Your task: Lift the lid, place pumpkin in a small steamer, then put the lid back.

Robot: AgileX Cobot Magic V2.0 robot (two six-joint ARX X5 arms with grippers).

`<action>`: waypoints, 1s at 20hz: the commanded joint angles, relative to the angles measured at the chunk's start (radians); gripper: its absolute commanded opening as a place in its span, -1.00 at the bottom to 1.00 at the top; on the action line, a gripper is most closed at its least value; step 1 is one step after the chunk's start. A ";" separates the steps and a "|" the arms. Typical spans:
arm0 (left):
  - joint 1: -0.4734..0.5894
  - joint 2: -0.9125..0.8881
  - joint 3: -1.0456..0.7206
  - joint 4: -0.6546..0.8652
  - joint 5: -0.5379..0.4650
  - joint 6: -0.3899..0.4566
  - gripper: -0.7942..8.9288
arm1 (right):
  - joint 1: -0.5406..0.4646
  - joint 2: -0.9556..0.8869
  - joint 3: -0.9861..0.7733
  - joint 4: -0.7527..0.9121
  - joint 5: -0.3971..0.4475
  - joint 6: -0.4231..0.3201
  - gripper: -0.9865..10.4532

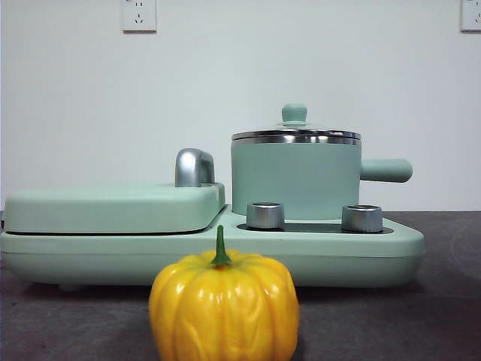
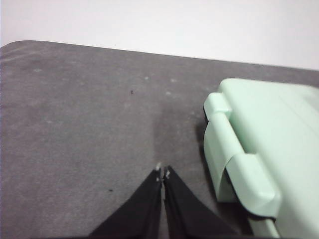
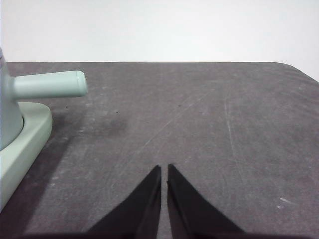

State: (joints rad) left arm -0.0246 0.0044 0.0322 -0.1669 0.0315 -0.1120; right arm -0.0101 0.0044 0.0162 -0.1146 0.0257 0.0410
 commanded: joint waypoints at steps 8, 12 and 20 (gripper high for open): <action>-0.001 0.000 -0.020 0.031 0.002 -0.348 -0.82 | 0.001 -0.001 0.005 0.032 -0.029 0.249 -0.80; -0.001 0.000 -0.020 0.035 0.002 -0.517 -0.82 | 0.001 -0.001 0.005 0.032 -0.034 0.374 -0.80; -0.001 0.000 -0.019 0.155 0.002 -0.709 -0.82 | 0.001 -0.001 0.021 0.157 -0.156 0.447 -0.81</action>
State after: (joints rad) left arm -0.0246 0.0044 0.0322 -0.0471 0.0315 -0.7841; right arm -0.0093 0.0044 0.0196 0.0170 -0.1223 0.4591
